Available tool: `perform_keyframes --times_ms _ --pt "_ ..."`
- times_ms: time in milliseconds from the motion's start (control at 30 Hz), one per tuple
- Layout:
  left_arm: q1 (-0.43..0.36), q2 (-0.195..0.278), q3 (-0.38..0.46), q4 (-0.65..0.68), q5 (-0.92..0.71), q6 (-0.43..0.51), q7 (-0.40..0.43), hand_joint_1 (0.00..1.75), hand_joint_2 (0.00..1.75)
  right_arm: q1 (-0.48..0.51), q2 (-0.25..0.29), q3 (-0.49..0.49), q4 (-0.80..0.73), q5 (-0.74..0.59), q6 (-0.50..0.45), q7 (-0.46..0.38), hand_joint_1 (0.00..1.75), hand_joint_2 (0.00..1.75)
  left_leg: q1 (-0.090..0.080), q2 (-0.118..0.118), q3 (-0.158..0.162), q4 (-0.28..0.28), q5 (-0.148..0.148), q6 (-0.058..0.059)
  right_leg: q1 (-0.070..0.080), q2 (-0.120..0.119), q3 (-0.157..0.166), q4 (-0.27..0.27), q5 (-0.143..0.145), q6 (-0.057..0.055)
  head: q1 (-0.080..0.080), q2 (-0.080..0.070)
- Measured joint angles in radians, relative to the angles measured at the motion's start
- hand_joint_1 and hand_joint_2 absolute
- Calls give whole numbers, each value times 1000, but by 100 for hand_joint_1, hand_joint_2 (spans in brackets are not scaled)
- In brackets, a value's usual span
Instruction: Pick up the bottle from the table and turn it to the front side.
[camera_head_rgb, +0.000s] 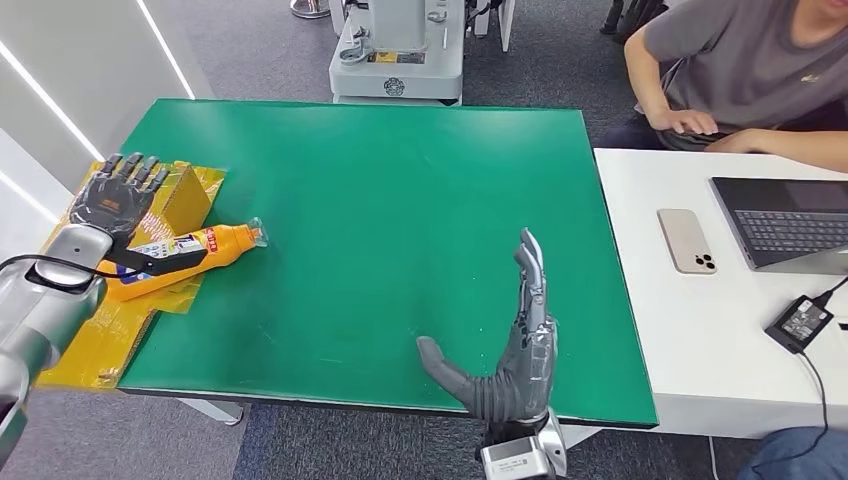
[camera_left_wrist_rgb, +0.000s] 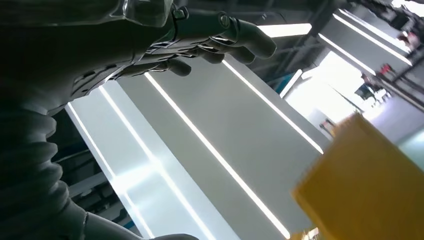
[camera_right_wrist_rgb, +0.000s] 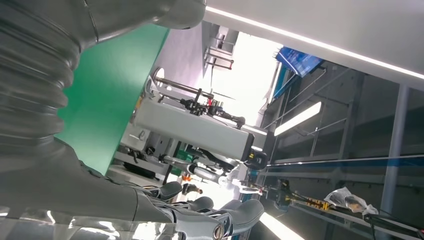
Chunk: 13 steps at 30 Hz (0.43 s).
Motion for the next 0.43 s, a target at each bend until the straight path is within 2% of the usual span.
perform_keyframes --times_ms 133,167,233,300,367,433 --pt "17 24 16 -52 15 185 -21 0 175 0 0 0 2 -6 3 -4 0 175 0 0 0 0 0 0 0 0 0 0 0 0 0 0" --pt "42 28 41 -106 35 215 -56 0 175 0 0 1 4 -12 5 -6 0 175 -1 0 1 0 0 0 0 0 0 0 0 0 0 0" --pt "117 16 140 -268 106 254 -186 0 175 -1 0 3 10 -28 6 -11 0 175 -1 0 1 0 0 0 -1 0 0 -1 0 0 0 0" --pt "180 -36 282 -423 214 266 -365 0 175 -3 0 6 16 -40 3 -15 0 175 -1 -1 0 0 0 0 -1 -1 0 -2 0 0 0 0" --pt "210 -112 402 -517 380 258 -511 0 175 -5 0 10 19 -45 -6 -14 0 175 -1 0 0 0 0 0 -1 0 0 -2 0 1 0 0" --pt "218 -169 458 -559 546 242 -572 0 175 -5 0 11 20 -46 -15 -12 0 175 -1 0 0 1 0 1 -1 0 0 -3 1 1 0 0"
